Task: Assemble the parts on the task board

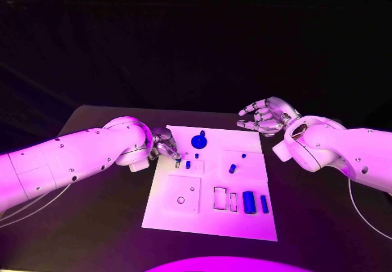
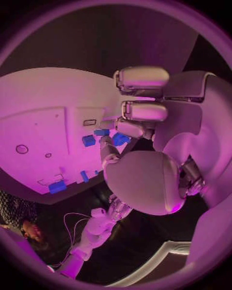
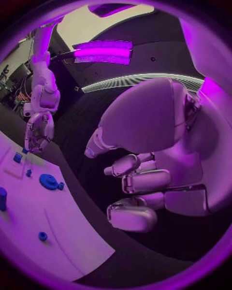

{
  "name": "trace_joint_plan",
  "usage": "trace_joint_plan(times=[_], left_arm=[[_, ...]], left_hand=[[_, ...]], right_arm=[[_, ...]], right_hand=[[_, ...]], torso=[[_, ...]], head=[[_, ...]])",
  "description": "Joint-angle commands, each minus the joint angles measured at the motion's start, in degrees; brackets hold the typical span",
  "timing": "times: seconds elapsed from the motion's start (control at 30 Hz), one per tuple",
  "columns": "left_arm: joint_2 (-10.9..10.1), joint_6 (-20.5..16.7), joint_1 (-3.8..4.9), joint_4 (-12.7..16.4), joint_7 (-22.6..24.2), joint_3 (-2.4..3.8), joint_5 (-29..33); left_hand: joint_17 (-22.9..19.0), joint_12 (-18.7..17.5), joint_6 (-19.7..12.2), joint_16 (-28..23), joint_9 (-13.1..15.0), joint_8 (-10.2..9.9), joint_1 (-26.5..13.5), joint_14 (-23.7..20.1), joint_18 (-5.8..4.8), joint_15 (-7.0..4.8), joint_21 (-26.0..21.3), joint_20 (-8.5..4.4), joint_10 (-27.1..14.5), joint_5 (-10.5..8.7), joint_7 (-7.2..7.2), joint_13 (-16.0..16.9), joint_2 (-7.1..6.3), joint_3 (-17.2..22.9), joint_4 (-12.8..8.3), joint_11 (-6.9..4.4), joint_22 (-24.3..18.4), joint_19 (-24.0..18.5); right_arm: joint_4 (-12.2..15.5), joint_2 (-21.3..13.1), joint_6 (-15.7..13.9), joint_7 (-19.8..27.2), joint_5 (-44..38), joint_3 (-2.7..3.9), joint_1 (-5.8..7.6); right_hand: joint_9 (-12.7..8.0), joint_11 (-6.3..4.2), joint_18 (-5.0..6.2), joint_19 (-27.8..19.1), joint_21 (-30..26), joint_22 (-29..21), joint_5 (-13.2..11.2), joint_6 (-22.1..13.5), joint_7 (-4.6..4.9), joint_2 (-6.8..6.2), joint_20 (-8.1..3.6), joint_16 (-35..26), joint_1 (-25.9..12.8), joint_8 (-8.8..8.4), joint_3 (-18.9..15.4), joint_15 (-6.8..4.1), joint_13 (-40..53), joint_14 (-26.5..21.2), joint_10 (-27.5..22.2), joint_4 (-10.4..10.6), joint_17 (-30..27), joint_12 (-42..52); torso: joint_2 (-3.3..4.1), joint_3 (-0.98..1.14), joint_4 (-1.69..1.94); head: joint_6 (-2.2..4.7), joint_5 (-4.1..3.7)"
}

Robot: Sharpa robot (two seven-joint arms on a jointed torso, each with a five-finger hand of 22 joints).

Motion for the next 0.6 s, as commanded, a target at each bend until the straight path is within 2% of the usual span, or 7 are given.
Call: trace_joint_plan(times=[0.03,0.6], left_arm=[[-0.1,0.9,-0.1,0.3,-0.8,-0.02,-1.7],[-0.1,2.2,-0.55,0.5,-1.8,-0.08,-3.8]], left_hand=[[15.1,-0.1,1.4,0.2,3.0,0.3,-0.3,6.0,-0.66,-0.42,0.3,-0.09,0.1,0.3,-0.87,-0.1,0.3,8.7,-8.3,0.05,1.9,0.5],[15.1,-0.4,1.5,0.2,3.1,0.4,-0.7,6.0,-0.66,-0.49,0.3,-0.15,0.0,0.48,-0.97,-0.6,0.15,8.9,-8.4,-0.03,1.9,0.5]], right_arm=[[0.0,0.0,0.7,0.6,-0.5,0.0,-0.05],[0.1,-0.1,0.8,0.6,-0.5,0.0,-0.11]], right_hand=[[-0.1,-0.32,0.41,-0.2,-0.2,0.4,0.0,0.3,-0.29,0.0,-0.05,-0.2,0.5,0.33,0.1,-0.01,0.0,3.4,0.0,0.4,4.3,0.2],[-0.1,-0.32,0.41,-0.2,-0.2,0.4,0.0,0.3,-0.29,0.0,-0.05,-0.2,0.5,0.33,0.1,-0.01,0.0,3.4,0.0,0.4,4.3,0.2]], torso=[[0.01,0.06,-0.03],[0.0,0.06,-0.03]], head=[[-0.11,0.05],[-0.3,0.14]])
